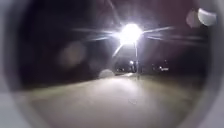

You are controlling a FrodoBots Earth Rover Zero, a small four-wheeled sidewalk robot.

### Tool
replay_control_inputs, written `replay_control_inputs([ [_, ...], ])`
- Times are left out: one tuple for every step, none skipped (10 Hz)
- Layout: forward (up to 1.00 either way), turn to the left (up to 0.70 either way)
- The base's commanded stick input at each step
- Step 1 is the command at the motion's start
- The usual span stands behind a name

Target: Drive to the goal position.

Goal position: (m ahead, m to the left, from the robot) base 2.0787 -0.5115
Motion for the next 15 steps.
replay_control_inputs([
  [1.00, -0.04],
  [1.00, -0.01],
  [1.00, -0.02],
  [1.00, -0.05],
  [1.00, -0.04],
  [1.00, -0.04],
  [1.00, -0.03],
  [1.00, -0.03],
  [1.00, -0.02],
  [1.00, -0.02],
  [1.00, -0.01],
  [1.00, -0.01],
  [1.00, 0.00],
  [1.00, 0.00],
  [1.00, 0.00],
])
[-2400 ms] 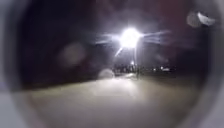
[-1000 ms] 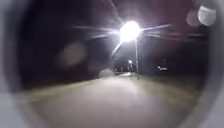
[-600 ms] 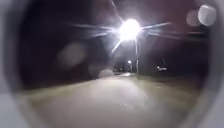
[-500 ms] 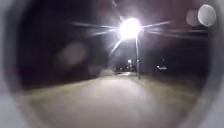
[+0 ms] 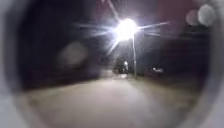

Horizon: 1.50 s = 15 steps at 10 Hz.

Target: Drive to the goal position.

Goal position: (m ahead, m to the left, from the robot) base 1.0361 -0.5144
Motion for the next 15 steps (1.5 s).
replay_control_inputs([
  [1.00, 0.00],
  [1.00, 0.00],
  [1.00, 0.00],
  [1.00, 0.00],
  [1.00, 0.00],
  [1.00, 0.00],
  [1.00, 0.00],
  [1.00, 0.00],
  [1.00, 0.00],
  [1.00, 0.00],
  [0.96, 0.00],
  [0.73, 0.00],
  [0.50, 0.00],
  [0.28, 0.00],
  [0.05, 0.00],
])
